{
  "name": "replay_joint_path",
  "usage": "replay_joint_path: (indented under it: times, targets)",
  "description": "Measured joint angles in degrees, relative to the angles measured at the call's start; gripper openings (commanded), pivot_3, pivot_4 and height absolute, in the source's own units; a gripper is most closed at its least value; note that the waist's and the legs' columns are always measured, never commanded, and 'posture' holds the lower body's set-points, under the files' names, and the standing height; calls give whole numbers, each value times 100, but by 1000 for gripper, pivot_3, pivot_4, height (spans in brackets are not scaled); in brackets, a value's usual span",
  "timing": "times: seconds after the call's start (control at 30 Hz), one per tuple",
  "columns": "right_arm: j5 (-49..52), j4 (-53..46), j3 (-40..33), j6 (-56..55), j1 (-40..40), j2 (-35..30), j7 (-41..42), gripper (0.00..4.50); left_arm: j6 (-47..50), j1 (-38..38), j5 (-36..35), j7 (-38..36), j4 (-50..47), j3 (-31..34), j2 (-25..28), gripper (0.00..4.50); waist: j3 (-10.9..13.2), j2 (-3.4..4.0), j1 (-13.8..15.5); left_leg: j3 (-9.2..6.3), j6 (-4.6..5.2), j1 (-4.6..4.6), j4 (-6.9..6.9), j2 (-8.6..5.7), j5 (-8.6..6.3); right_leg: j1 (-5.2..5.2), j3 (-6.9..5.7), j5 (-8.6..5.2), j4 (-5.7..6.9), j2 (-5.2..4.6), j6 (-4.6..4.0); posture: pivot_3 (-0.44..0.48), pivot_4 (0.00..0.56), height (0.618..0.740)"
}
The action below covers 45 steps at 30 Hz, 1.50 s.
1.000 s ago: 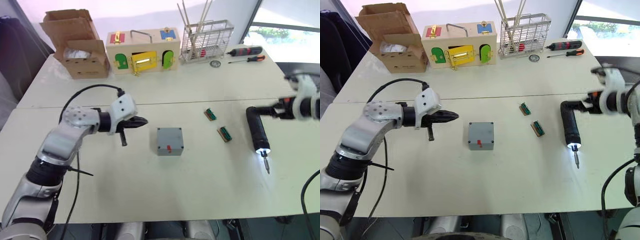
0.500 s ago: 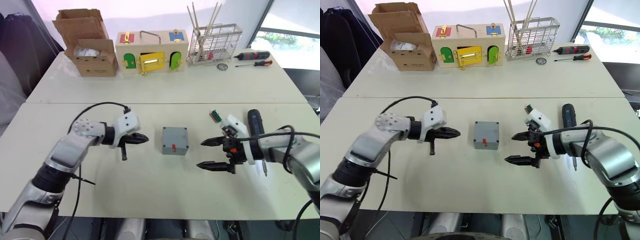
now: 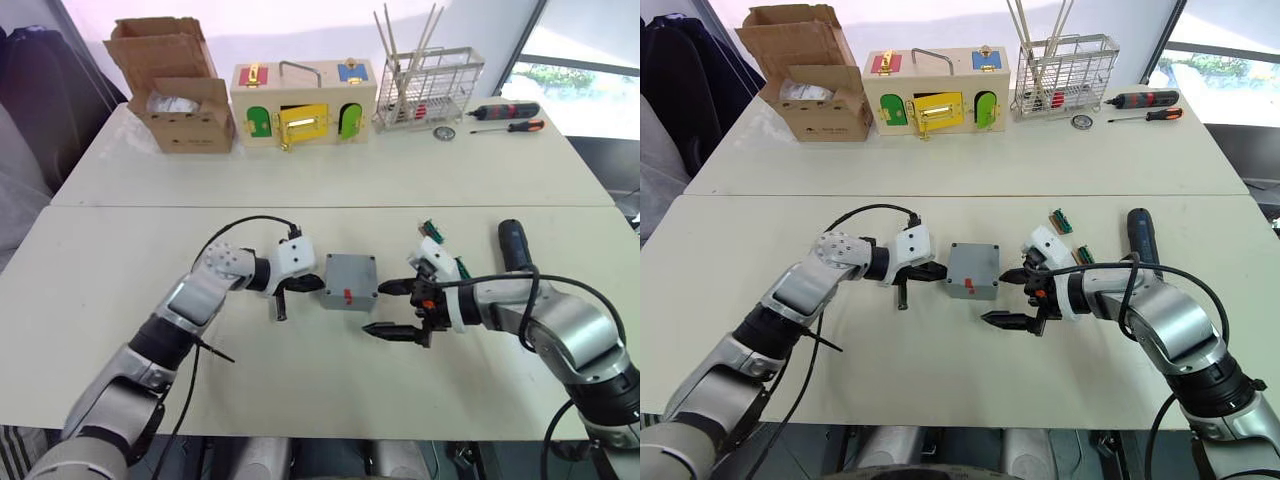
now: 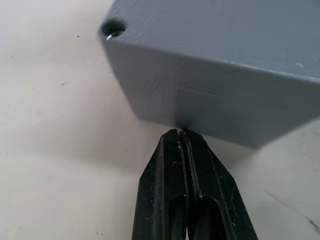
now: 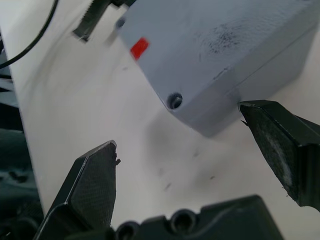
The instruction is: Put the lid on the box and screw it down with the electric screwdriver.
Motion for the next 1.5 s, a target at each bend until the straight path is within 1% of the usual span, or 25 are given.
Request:
replay_joint_path:
  times: [0.1,0.17,0.23,0.27,0.33,0.4,0.47,0.6,0.63,0.77,0.9,1.0,1.1,1.27,1.5]
  targets:
    - [165,-275,30,96,81,18,28,4488,-201,-118,164,130,276,10,-177,0,0,0,-5,2,1,0,3,0,-1,0,1,0,0,0,0,0,150,730]
    - [211,-423,9,133,88,-40,5,4488,-367,-138,266,211,366,6,-201,0,0,0,-12,2,1,0,2,0,-1,0,0,0,0,0,0,0,150,730]
    - [184,-515,-59,121,116,-314,6,4488,-452,-133,326,238,370,8,-131,0,0,0,-10,2,2,0,3,0,-1,-1,0,0,2,0,0,0,150,730]
    - [100,-511,-76,63,118,-493,23,4488,-464,-121,344,230,333,15,-37,0,0,0,-13,3,2,0,3,0,-1,-1,0,0,0,0,0,0,150,730]
    - [-232,-343,-73,-252,90,-923,108,4488,-437,55,364,143,43,112,358,0,0,0,-46,9,5,1,1,0,-4,-4,0,0,0,2,0,0,150,730]
    - [-534,-44,-69,-561,68,-1114,195,4488,-317,265,327,26,-257,271,674,0,0,0,-68,9,6,2,-4,3,-4,-7,0,0,2,5,0,0,150,730]
    - [-639,111,17,-771,33,-1088,304,4488,-158,392,280,-45,-495,322,775,0,0,0,-60,7,6,1,-6,4,-4,-8,0,0,2,7,0,0,150,730]
    - [-1011,719,388,-1378,-421,-754,541,4488,390,1007,-66,-425,-1462,472,1276,0,0,-1,-127,9,6,1,-5,7,-5,-7,4,0,2,4,0,0,150,730]
    - [-1096,870,459,-1489,-510,-674,578,4488,512,1083,-114,-469,-1606,476,1295,0,0,0,-115,6,6,1,-5,5,-5,-5,4,0,2,2,0,0,150,730]
    - [-1336,1215,743,-1806,-704,-430,774,4488,856,1157,-215,-408,-1841,437,1129,0,1,-2,-30,4,6,1,2,3,-5,-1,3,0,2,1,0,0,150,730]
    - [-1367,1215,777,-1801,-741,-355,935,4488,1003,1152,-236,-297,-1897,396,847,0,1,-2,-9,5,6,0,4,2,-5,0,3,0,1,0,0,0,150,730]
    - [-1342,1116,763,-1702,-724,-304,975,4488,978,1050,-217,-90,-1713,333,438,0,1,-3,-7,4,5,0,5,2,-4,0,2,0,2,0,0,0,150,730]
    - [-1251,921,696,-1493,-632,-234,944,4488,866,899,-153,65,-1414,232,239,0,1,-2,-13,4,5,0,5,2,-4,-1,1,0,2,1,0,0,150,730]
    - [-1131,601,517,-1143,-430,-184,788,4488,622,750,-51,220,-1092,234,125,0,0,-3,-6,3,4,0,5,2,-4,-1,2,0,2,0,0,0,150,730]
    - [-990,329,382,-837,-270,-140,553,4488,466,747,1,246,-1013,235,93,0,0,-3,-6,4,4,0,5,2,-4,-1,2,0,2,0,0,0,150,730]
